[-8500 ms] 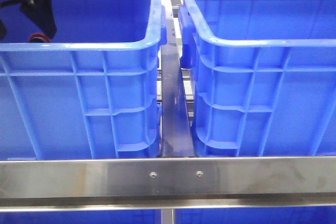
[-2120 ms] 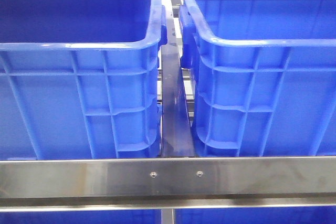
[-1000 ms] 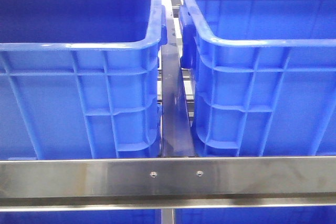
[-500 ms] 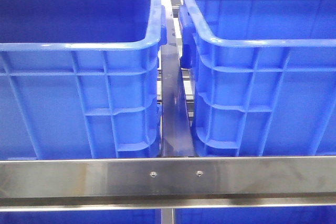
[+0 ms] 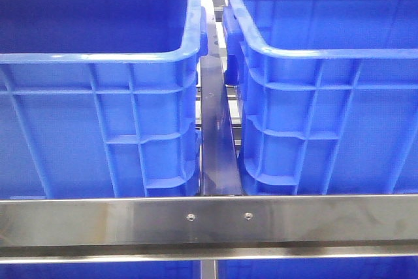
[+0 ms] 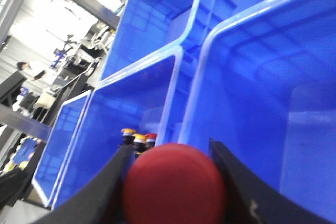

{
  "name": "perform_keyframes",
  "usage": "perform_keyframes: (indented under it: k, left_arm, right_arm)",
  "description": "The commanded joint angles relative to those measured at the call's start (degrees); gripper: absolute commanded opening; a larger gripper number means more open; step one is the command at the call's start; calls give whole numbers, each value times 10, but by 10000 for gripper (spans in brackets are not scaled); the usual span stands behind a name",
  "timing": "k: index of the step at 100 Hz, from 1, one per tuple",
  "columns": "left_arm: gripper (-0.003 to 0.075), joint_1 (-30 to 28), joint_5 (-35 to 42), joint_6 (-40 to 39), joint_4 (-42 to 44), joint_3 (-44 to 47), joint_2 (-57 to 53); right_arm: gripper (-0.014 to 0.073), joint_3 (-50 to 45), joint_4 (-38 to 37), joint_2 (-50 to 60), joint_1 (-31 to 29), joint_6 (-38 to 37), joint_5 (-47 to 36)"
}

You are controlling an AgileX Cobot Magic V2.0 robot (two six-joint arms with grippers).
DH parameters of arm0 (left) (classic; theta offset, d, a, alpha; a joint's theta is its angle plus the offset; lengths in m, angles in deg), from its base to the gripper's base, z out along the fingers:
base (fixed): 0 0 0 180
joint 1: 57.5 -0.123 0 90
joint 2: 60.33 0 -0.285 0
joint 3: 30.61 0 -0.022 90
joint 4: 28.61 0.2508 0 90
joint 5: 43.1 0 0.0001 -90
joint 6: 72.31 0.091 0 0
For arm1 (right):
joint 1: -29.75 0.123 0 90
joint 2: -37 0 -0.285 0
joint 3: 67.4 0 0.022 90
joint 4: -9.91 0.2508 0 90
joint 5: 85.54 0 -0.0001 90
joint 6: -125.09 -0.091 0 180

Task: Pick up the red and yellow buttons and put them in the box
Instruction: 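Carry the red button with the right gripper over the empty bin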

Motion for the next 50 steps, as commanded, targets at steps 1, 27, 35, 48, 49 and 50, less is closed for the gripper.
perform_keyframes:
  k: [1,27,35,48,49,50]
  left_arm:
    - [188,-1,40,-6,-14,-2,-29]
    - [-19,-1,44,-5,-18,5,-55]
    - [-19,-1,46,-5,-25,5,-55]
    - [-19,-1,54,-5,-30,5,-55]
    - [-19,-1,54,-5,-30,5,-55]
    - [-19,-1,55,-5,-30,5,-55]
  right_arm:
    - [0,18,36,18,-5,9,-9]
    - [0,18,48,5,-4,9,-106]
    - [0,18,74,-17,-4,9,-116]
    - [0,19,120,-76,-3,9,-109]
    - [0,20,121,-79,-3,9,-108]
    - [0,21,123,-87,-3,9,-108]
